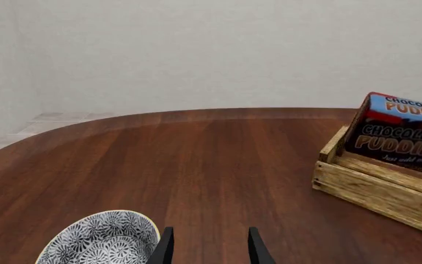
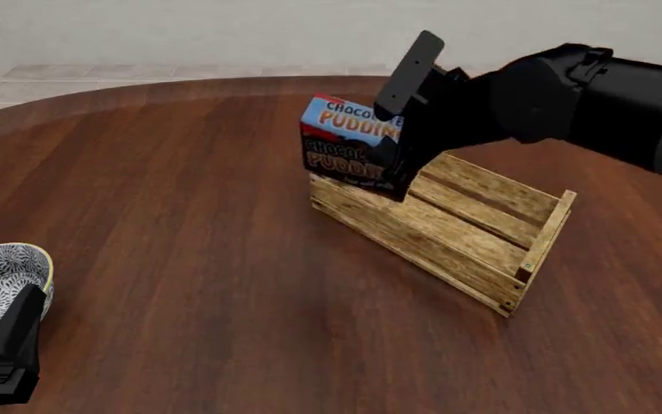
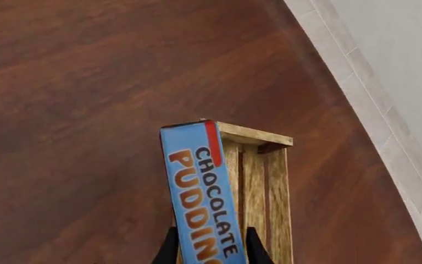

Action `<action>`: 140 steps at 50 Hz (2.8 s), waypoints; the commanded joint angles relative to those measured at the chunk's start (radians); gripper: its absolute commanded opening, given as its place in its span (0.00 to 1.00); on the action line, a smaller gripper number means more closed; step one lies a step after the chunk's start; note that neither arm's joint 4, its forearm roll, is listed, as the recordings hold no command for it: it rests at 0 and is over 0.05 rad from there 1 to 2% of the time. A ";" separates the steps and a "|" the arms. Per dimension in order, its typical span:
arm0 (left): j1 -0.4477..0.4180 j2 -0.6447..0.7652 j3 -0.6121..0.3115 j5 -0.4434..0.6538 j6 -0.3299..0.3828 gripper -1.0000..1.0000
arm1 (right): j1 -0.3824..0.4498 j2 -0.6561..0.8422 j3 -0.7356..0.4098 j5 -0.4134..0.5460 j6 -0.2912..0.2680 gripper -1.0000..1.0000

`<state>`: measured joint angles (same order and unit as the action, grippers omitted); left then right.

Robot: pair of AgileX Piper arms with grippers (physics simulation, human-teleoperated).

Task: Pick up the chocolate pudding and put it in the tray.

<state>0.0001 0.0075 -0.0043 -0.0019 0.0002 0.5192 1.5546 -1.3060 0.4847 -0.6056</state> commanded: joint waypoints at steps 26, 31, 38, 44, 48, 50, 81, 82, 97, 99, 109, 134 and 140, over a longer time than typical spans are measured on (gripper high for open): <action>0.000 0.000 0.000 0.000 0.000 1.00 | -0.188 0.017 -0.014 -0.030 -0.014 0.00; 0.000 0.000 0.000 0.000 0.000 1.00 | -0.198 0.028 -0.014 -0.036 -0.012 0.00; 0.000 0.000 0.000 0.000 0.000 1.00 | -0.202 0.035 -0.018 -0.040 -0.008 0.00; 0.000 0.000 0.000 0.000 0.000 1.00 | -0.205 0.044 -0.018 -0.051 0.010 0.00; 0.000 0.000 0.000 0.000 0.000 1.00 | -0.211 0.056 -0.013 -0.064 0.021 0.00; 0.000 0.000 0.000 0.000 0.000 1.00 | -0.214 0.059 -0.013 -0.065 0.028 0.00; 0.000 0.000 0.000 0.000 0.000 1.00 | -0.275 0.124 0.010 -0.134 0.070 0.00; 0.000 0.000 0.000 0.000 0.000 1.00 | -0.275 0.127 0.014 -0.140 0.069 0.00; 0.000 0.000 0.000 0.000 0.000 1.00 | -0.261 0.150 0.041 -0.175 0.079 0.00; 0.000 0.000 0.000 0.000 0.000 1.00 | -0.259 0.153 0.043 -0.179 0.083 0.00; 0.000 0.000 0.000 0.000 0.000 1.00 | -0.248 0.167 0.040 -0.184 0.095 0.00; 0.000 0.000 0.000 0.000 0.000 1.00 | -0.246 0.194 0.059 -0.214 0.102 0.00; 0.000 0.000 0.000 0.000 0.000 1.00 | -0.240 0.195 0.063 -0.214 0.104 0.00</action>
<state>0.0001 0.0074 -0.0043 -0.0019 0.0003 0.2754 1.7443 -1.2478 0.2784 -0.5244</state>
